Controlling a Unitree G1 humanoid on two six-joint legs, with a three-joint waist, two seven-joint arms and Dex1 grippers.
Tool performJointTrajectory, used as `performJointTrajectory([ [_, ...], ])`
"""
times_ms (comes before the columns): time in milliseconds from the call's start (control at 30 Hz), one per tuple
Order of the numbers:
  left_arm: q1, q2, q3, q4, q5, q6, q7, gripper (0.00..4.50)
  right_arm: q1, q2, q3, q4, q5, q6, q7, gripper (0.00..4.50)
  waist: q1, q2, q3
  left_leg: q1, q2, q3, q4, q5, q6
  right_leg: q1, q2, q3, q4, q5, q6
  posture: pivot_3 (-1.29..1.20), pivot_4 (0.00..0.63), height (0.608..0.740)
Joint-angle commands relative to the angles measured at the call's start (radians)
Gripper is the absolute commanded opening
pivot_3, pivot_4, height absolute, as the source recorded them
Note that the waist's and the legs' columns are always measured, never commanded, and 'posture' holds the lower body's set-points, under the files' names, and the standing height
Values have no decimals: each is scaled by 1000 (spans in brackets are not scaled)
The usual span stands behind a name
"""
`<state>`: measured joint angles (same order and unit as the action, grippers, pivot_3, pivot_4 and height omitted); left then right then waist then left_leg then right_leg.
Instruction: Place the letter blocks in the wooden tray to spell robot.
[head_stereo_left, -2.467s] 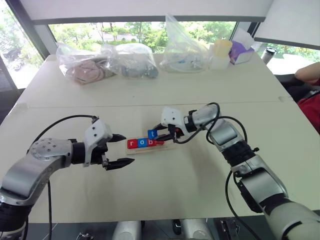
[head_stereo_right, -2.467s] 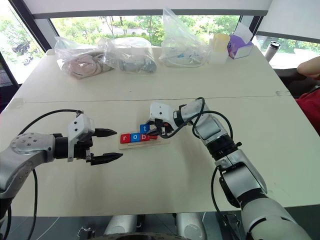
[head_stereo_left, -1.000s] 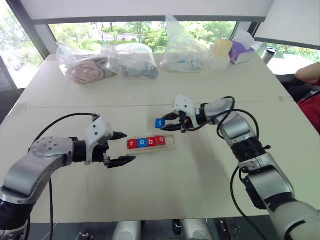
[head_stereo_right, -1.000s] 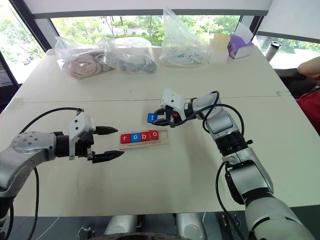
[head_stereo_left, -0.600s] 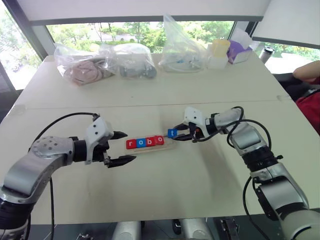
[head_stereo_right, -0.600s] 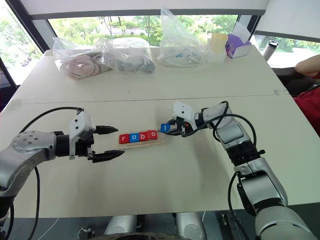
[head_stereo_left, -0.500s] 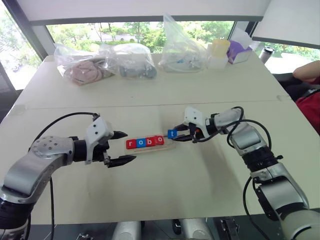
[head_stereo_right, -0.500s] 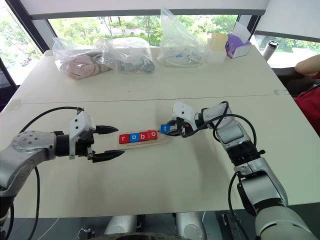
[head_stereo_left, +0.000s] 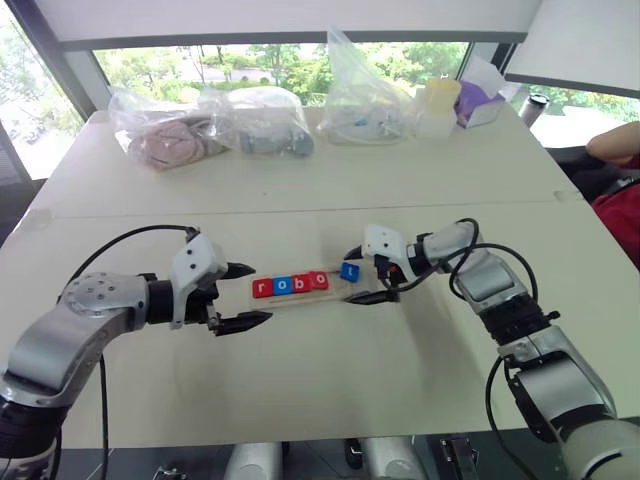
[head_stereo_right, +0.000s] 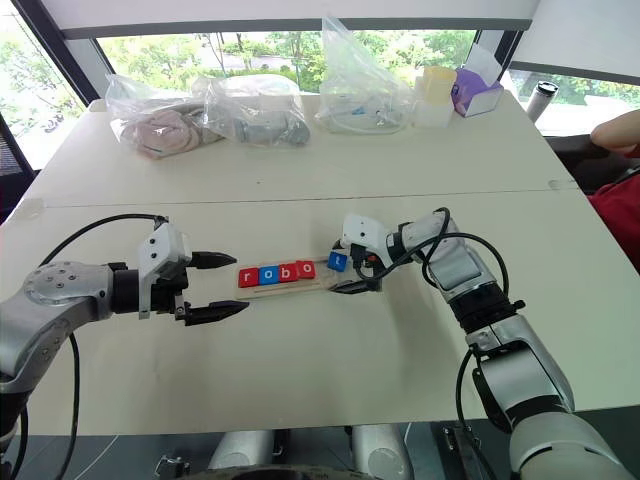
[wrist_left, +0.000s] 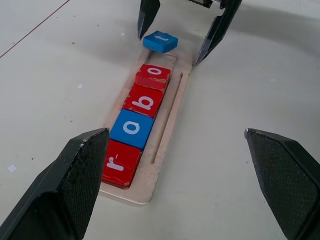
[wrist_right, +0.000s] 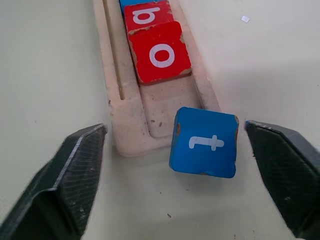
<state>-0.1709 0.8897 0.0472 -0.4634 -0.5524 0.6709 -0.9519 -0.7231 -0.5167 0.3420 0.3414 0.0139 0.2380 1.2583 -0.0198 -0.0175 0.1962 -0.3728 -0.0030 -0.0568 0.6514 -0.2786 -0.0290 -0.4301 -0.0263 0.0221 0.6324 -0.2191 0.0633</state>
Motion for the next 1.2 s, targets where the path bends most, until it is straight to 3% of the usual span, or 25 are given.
performJointTrajectory([
  [33, -3, 4, 9, -11, 3, -6, 1, 4500, -33, 7, -34, -22, 22, -1, -14, 4462, 0, 0, 0, 0, 0, 0, 0, 0, 0, 0, 0, 0, 0, 0, 0, 0, 150, 740],
  [333, -15, -4, -6, 1, 12, -15, 1, 4500, -29, 9, -97, 4, 94, 120, -8, 4462, 1, 0, 0, 0, 0, 0, 0, 0, 0, 0, 0, 0, 0, 0, 0, 0, 150, 740],
  [533, -15, 1, -10, 6, 22, -20, -3, 4500, -7, 14, -75, 41, 76, 100, -15, 4462, 1, 0, 0, 0, 0, 0, 0, 0, 0, 0, 0, 0, 0, 0, 0, 0, 150, 740],
  [767, -12, 2, -8, 4, 27, -20, -1, 4500, -15, 31, -79, 83, 71, 86, -28, 1135, 0, 0, 0, 0, 0, 0, 0, 0, 0, 0, 0, 0, 0, 0, 0, 0, 150, 740],
  [1000, -6, 5, 0, -1, 26, -16, -1, 4500, -37, 23, -99, -19, 95, 103, -31, 1147, -1, 0, 0, 0, 0, 0, 0, 0, 0, 0, 0, 0, 0, 0, 0, 0, 150, 740],
  [1200, -12, -2, -8, 2, 30, -19, 0, 4500, -45, 63, -35, -181, 81, 142, -42, 1147, -2, 0, 0, 0, 0, 0, 0, 0, 0, 0, 0, 0, 0, 0, 0, 0, 150, 740],
])
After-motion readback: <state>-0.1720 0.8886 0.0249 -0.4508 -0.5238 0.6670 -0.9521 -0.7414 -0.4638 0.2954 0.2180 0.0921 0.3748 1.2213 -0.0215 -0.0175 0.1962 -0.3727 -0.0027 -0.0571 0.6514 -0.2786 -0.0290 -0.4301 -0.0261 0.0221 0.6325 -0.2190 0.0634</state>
